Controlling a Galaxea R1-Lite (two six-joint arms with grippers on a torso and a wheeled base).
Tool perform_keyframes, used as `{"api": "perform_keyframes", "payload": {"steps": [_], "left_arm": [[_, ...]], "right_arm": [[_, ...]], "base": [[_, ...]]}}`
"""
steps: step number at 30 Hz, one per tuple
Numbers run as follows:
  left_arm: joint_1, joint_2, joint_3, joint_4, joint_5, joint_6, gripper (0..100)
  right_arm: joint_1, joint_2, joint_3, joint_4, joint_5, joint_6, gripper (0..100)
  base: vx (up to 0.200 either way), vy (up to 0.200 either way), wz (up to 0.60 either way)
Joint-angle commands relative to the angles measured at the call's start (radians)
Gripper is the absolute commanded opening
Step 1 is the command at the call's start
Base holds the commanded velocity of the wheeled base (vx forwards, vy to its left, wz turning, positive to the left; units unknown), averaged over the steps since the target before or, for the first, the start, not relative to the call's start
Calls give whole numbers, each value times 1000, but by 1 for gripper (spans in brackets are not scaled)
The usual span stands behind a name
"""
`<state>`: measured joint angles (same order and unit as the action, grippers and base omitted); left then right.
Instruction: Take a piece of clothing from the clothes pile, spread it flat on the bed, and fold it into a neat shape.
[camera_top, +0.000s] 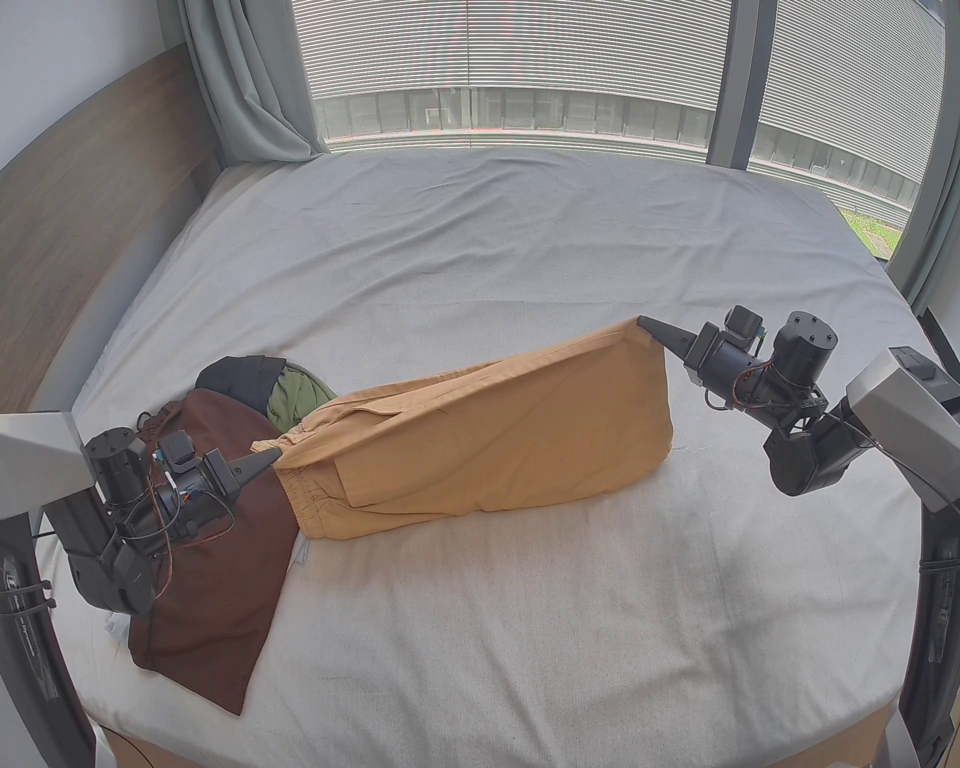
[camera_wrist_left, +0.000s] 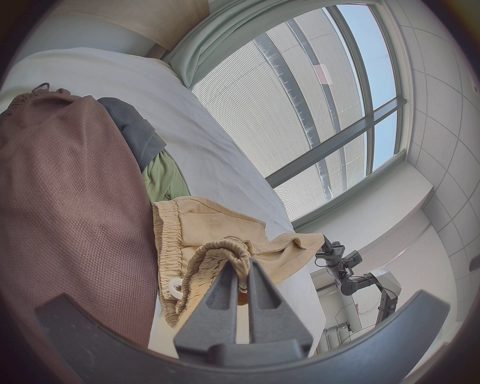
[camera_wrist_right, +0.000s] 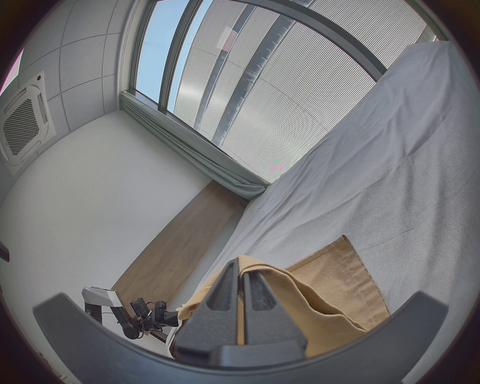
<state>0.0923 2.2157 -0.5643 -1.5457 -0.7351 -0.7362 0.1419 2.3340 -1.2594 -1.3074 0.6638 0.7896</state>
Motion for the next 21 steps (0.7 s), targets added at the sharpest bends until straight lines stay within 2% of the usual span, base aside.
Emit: {"api": "perform_keyframes", "payload": {"steps": [1, 7, 11, 14, 15, 16, 17, 21], "left_arm": [[-6, 38, -19, -1, 0, 0, 0], [-13, 62, -40, -1, 13, 0, 0], [-25, 78, -68, -2, 68, -17, 0], [-31, 78, -72, -2, 74, -23, 0], [-31, 78, -72, -2, 74, -23, 100], [-33, 78, -74, -2, 74, -23, 100], [-33, 78, -77, -2, 74, -26, 100], [-29, 76, -85, -2, 74, -51, 100]], "right_arm": [[5, 42, -48, 8, 0, -1, 0], [5, 77, -91, 22, 0, -1, 0], [5, 94, -107, 22, -1, -1, 0], [5, 94, -110, 22, -1, -1, 0], [5, 94, -110, 22, -1, -1, 0], [5, 94, -114, 22, -3, -1, 0], [5, 94, -120, 22, -3, -1, 100], [5, 110, -137, 20, -3, -1, 100]], "base": [[0, 0, 0], [0, 0, 0], [0, 0, 0], [0, 0, 0], [0, 0, 0], [0, 0, 0], [0, 0, 0], [0, 0, 0]]}}
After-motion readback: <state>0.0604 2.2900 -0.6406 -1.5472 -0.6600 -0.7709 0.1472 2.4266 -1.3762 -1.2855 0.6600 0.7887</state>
